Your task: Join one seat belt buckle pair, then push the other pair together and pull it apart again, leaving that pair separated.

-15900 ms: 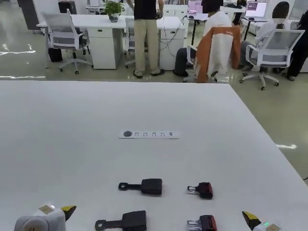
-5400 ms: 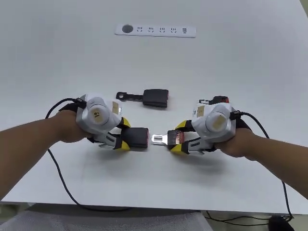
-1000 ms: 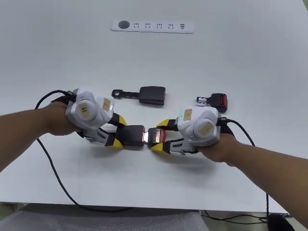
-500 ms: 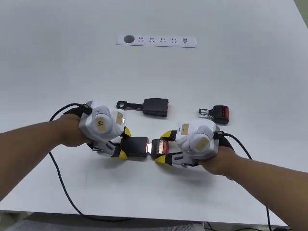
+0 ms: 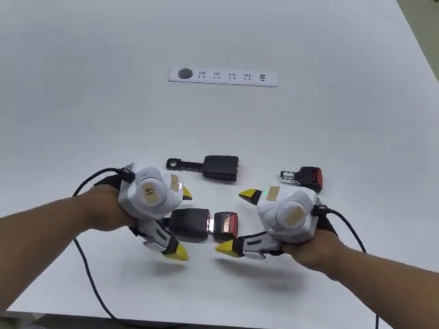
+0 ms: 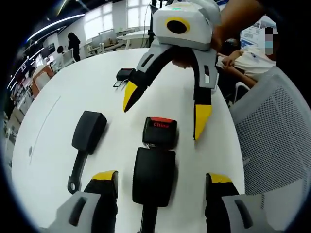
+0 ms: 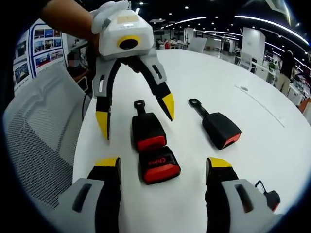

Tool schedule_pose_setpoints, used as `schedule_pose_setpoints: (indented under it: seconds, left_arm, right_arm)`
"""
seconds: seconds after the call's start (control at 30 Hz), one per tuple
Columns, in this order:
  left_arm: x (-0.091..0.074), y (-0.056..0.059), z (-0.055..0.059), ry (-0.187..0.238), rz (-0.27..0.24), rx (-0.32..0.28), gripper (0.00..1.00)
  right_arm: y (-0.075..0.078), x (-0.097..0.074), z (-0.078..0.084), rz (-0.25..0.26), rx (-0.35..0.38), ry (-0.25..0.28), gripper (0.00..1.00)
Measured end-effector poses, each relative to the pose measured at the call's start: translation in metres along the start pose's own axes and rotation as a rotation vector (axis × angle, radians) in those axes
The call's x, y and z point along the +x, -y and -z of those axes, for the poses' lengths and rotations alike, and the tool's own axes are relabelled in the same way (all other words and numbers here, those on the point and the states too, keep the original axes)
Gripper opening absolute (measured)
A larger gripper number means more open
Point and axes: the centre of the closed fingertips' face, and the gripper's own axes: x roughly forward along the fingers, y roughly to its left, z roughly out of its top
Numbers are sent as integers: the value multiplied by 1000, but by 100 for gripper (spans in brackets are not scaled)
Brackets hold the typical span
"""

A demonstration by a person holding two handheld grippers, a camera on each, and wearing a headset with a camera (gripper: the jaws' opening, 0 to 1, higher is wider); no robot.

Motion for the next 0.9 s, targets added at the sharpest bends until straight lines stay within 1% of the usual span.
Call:
schedule_pose_setpoints:
  seconds: [0.03, 0.13, 0.17, 0.2, 0.23, 0.27, 0.3, 0.33, 0.37, 0.47, 0.5, 0.53, 0.57, 0.63, 0.7, 0.73, 0.77, 0.8, 0.83, 0.87, 0.9]
  left_arm:
    - [-1, -1, -1, 0, -5, 0, 77]
    - [-7, -2, -11, 20, -10, -17, 80]
    - [-9, -3, -15, 31, -13, -21, 80]
    - [-11, -4, -16, 34, -15, -23, 80]
    - [-13, -6, -18, 34, -20, -22, 80]
    - [-14, -7, -19, 34, -26, -17, 80]
    - [-16, -9, -20, 35, -30, -16, 80]
    - [-19, -10, -25, 39, -31, -20, 81]
    - [-20, -11, -27, 40, -31, -22, 81]
    - [-23, -18, -34, 47, -41, -8, 82]
    - [-25, -20, -37, 48, -45, -5, 83]
    - [-26, -24, -40, 48, -50, 2, 83]
    - [-27, -25, -41, 48, -51, 5, 84]
    - [-28, -33, -45, 48, -55, 15, 84]
    - [-30, -39, -48, 49, -60, 18, 84]
    - [-33, -40, -56, 53, -63, 20, 85]
    - [-33, -43, -58, 56, -67, 23, 85]
    - [-33, -50, -58, 57, -72, 30, 85]
    - [-32, -52, -58, 56, -73, 31, 85]
    - [-32, -53, -62, 54, -75, 32, 85]
    - [-32, -54, -63, 54, -74, 34, 85]
  right_arm:
    - [2, 1, 1, 5, 1, 2, 72]
    - [5, -8, -6, 23, 2, 27, 73]
    - [6, -14, -11, 25, 7, 36, 73]
    - [7, -17, -12, 28, 8, 39, 73]
    - [12, -17, -8, 35, 5, 38, 73]
    - [13, -19, -8, 38, 4, 38, 74]
    - [15, -24, -10, 39, 15, 48, 74]
    - [17, -28, -11, 44, 16, 49, 75]
    - [19, -32, -12, 51, 14, 51, 75]
    - [29, -43, -13, 65, 23, 61, 75]
    - [34, -49, -13, 80, 13, 62, 74]
    - [38, -52, -13, 87, 8, 61, 74]
    - [42, -56, -11, 89, 14, 69, 74]
    - [51, -64, -11, 105, 19, 73, 74]
    - [56, -74, -12, 115, 19, 74, 74]
    - [62, -78, -10, 120, 26, 78, 74]
    - [66, -79, -8, 123, 29, 77, 74]
    - [71, -82, -5, 129, 32, 72, 74]
    - [73, -83, -4, 132, 31, 70, 74]
    - [77, -87, -2, 139, 30, 67, 74]
    - [79, -89, -2, 142, 36, 70, 74]
